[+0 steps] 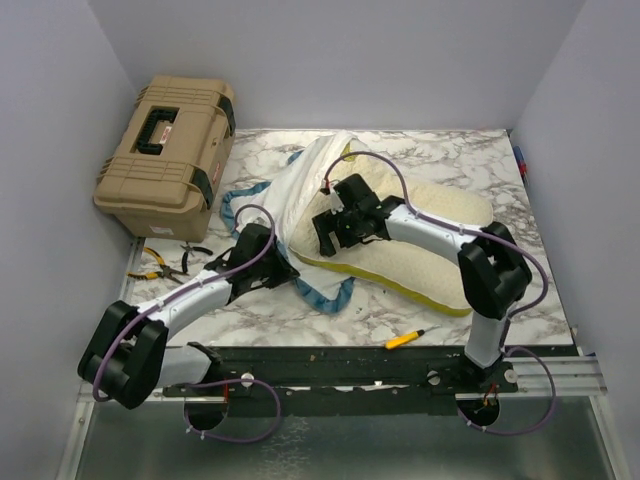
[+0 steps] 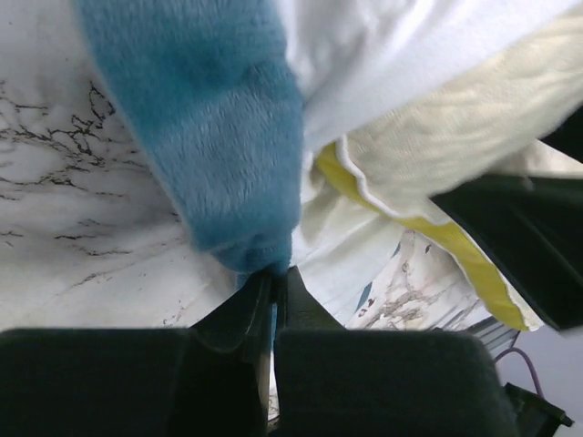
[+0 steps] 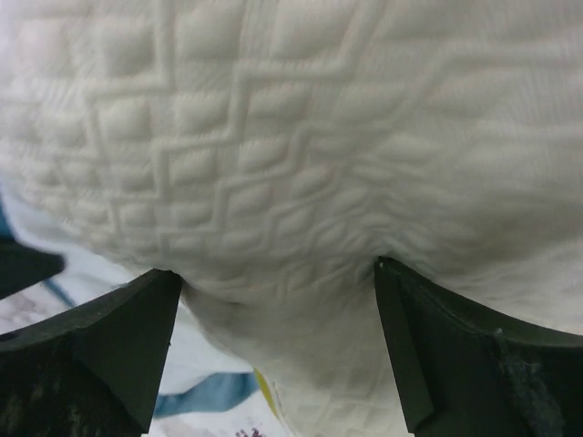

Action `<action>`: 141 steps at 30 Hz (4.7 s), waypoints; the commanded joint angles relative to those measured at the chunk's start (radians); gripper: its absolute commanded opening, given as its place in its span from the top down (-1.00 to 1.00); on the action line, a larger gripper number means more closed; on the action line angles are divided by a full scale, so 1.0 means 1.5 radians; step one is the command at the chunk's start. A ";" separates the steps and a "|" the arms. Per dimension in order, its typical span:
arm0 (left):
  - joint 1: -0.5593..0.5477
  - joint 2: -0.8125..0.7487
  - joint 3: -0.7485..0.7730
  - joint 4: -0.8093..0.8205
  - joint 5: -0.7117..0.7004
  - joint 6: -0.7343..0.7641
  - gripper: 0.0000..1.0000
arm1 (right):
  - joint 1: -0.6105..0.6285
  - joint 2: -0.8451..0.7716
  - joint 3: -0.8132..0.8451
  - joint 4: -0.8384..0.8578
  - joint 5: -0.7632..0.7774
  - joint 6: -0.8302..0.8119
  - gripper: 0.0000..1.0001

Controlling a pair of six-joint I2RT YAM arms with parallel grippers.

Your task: Put the pillow into the pillowcase

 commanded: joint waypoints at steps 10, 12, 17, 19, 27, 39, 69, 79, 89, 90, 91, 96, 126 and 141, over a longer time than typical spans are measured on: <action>0.005 -0.134 -0.091 0.040 0.001 -0.073 1.00 | -0.004 0.126 0.168 0.028 -0.044 0.107 0.98; 0.003 -0.139 -0.094 0.049 0.015 -0.084 1.00 | -0.008 0.129 0.186 0.040 -0.056 0.136 0.99; -0.023 -0.132 -0.074 0.063 0.041 -0.095 1.00 | -0.033 0.135 0.202 0.096 -0.106 0.222 0.99; -0.049 -0.124 -0.055 0.064 0.045 -0.095 1.00 | -0.045 0.138 0.209 0.117 -0.123 0.252 1.00; -0.188 -0.042 0.024 0.048 0.056 -0.074 1.00 | -0.065 0.140 0.245 0.173 -0.167 0.337 1.00; -0.288 0.022 0.141 -0.119 0.026 0.019 1.00 | -0.080 0.154 0.219 0.214 -0.203 0.375 1.00; -0.004 0.349 0.774 -0.471 -0.373 0.376 -0.25 | -0.213 -0.095 -0.006 -0.069 -0.074 0.158 -0.93; 0.021 0.467 0.841 -0.468 -0.401 0.435 0.58 | -0.212 -0.120 -0.065 -0.070 -0.148 0.124 -0.92; -0.015 0.448 0.875 -0.442 -0.228 0.431 1.00 | -0.210 -0.084 -0.066 -0.042 -0.217 0.132 -0.80; -0.030 0.439 0.879 -0.438 -0.206 0.429 1.00 | -0.211 -0.081 -0.067 -0.035 -0.229 0.133 -0.76; -0.049 0.430 0.884 -0.434 -0.185 0.428 1.00 | -0.211 -0.078 -0.070 -0.029 -0.236 0.137 -0.73; -0.145 0.416 0.910 -0.416 -0.057 0.413 1.00 | -0.211 -0.054 -0.093 0.029 -0.303 0.169 -0.47; -0.058 0.008 0.358 -0.382 -0.054 0.081 -0.59 | -0.104 -0.096 -0.092 0.017 -0.197 0.013 -0.84; -0.054 -0.070 -0.068 0.102 0.044 -0.176 -0.30 | -0.042 0.032 -0.009 -0.003 -0.120 0.024 -0.21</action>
